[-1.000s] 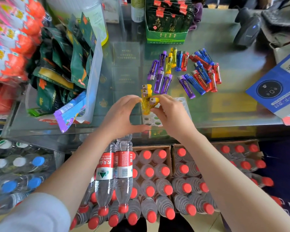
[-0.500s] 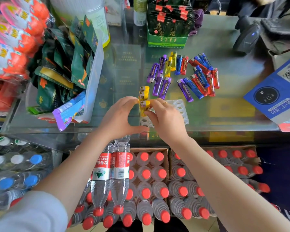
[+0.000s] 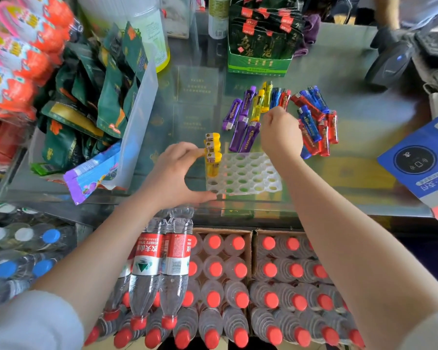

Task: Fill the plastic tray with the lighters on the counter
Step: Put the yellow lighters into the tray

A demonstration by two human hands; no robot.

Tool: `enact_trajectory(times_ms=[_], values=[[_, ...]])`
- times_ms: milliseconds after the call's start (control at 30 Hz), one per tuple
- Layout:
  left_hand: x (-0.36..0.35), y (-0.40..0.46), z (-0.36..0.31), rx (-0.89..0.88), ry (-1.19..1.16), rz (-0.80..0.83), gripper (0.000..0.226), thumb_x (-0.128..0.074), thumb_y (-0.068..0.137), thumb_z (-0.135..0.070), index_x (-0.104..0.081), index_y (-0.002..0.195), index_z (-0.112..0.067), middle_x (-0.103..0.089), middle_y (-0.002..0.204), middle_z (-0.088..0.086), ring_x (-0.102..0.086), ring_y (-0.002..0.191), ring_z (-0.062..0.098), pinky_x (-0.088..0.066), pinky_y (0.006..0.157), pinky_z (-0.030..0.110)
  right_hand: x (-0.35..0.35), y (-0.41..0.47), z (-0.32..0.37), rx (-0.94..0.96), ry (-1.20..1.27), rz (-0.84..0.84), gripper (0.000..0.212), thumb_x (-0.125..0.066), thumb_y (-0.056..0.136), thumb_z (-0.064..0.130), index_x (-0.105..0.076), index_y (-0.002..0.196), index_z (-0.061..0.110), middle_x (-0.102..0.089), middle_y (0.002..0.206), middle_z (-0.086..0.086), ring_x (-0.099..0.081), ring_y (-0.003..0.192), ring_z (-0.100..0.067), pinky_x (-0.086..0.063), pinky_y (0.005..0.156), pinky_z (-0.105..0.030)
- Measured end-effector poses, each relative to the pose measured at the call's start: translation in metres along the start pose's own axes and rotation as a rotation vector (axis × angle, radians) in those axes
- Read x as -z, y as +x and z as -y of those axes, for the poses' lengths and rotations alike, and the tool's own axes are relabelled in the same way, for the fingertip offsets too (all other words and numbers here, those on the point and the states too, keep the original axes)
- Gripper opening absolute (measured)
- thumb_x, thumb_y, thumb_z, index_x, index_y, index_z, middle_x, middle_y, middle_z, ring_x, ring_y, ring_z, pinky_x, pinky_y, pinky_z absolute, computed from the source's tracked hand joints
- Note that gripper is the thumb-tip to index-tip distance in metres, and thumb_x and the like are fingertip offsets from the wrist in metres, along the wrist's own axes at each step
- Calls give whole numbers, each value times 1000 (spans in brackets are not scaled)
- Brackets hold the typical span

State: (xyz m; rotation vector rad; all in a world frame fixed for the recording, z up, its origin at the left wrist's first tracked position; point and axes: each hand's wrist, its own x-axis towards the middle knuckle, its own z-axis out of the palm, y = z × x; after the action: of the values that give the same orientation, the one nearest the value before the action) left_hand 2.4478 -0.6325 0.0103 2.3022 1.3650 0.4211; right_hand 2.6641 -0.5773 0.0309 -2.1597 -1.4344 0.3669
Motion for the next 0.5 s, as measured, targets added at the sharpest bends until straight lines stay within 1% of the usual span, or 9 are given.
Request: enact_trajectory(times_ms=[67, 133, 200, 233, 300, 400, 433, 500], values=[[-2, 0, 1, -12, -11, -15, 94, -57, 54, -71, -50, 126, -11, -47, 125, 5, -35, 119, 16, -23, 100, 26, -7, 11, 3, -34, -63, 8, 30, -34, 94, 26, -56, 94, 5, -60, 86, -11, -58, 78, -31, -43, 60, -33], [-2, 1, 1, -17, -27, -13, 94, -58, 55, -69, -49, 128, -10, -46, 129, 5, -32, 122, 15, -23, 102, 26, -13, 22, 5, -70, -87, 39, 32, -43, 90, 36, -56, 84, 8, -61, 81, -10, -60, 80, -29, -44, 61, -32], [-2, 2, 2, -20, -36, -17, 93, -59, 55, -68, -50, 128, -11, -46, 129, 5, -33, 122, 14, -25, 102, 28, -17, 29, 6, -100, -105, 66, 33, -53, 85, 42, -53, 76, 11, -60, 78, -9, -61, 82, -28, -45, 61, -32], [-2, 2, 3, -19, -39, -16, 92, -59, 55, -68, -50, 127, -11, -46, 129, 5, -33, 122, 14, -26, 102, 28, -19, 31, 7, -111, -108, 73, 32, -56, 83, 41, -51, 75, 11, -58, 76, -9, -60, 79, -28, -44, 60, -32], [-2, 3, 4, -18, -43, -12, 91, -60, 55, -67, -50, 127, -11, -46, 129, 4, -32, 121, 13, -26, 102, 28, -19, 32, 9, -123, -99, 81, 27, -58, 82, 33, -48, 72, 10, -56, 74, -9, -57, 72, -27, -41, 57, -30], [-2, 4, 5, -22, -39, -17, 91, -60, 56, -67, -50, 127, -11, -46, 129, 3, -32, 121, 12, -27, 101, 28, -15, 31, 12, -140, -73, 96, 26, -58, 79, 21, -44, 61, 9, -52, 65, -6, -49, 59, -25, -32, 48, -23], [-2, 4, 5, -26, -37, -19, 91, -60, 56, -67, -50, 127, -11, -46, 129, 3, -32, 121, 12, -27, 101, 28, -11, 29, 12, -144, -47, 100, 22, -57, 78, 18, -47, 61, 9, -50, 62, -5, -48, 56, -25, -29, 46, -21], [-2, 3, 6, -30, -34, -22, 91, -60, 56, -68, -50, 127, -11, -46, 129, 3, -31, 122, 11, -27, 100, 28, -1, 24, 10, -128, 36, 79, 11, -55, 78, 16, -58, 69, 9, -51, 59, -3, -48, 57, -26, -28, 45, -21]])
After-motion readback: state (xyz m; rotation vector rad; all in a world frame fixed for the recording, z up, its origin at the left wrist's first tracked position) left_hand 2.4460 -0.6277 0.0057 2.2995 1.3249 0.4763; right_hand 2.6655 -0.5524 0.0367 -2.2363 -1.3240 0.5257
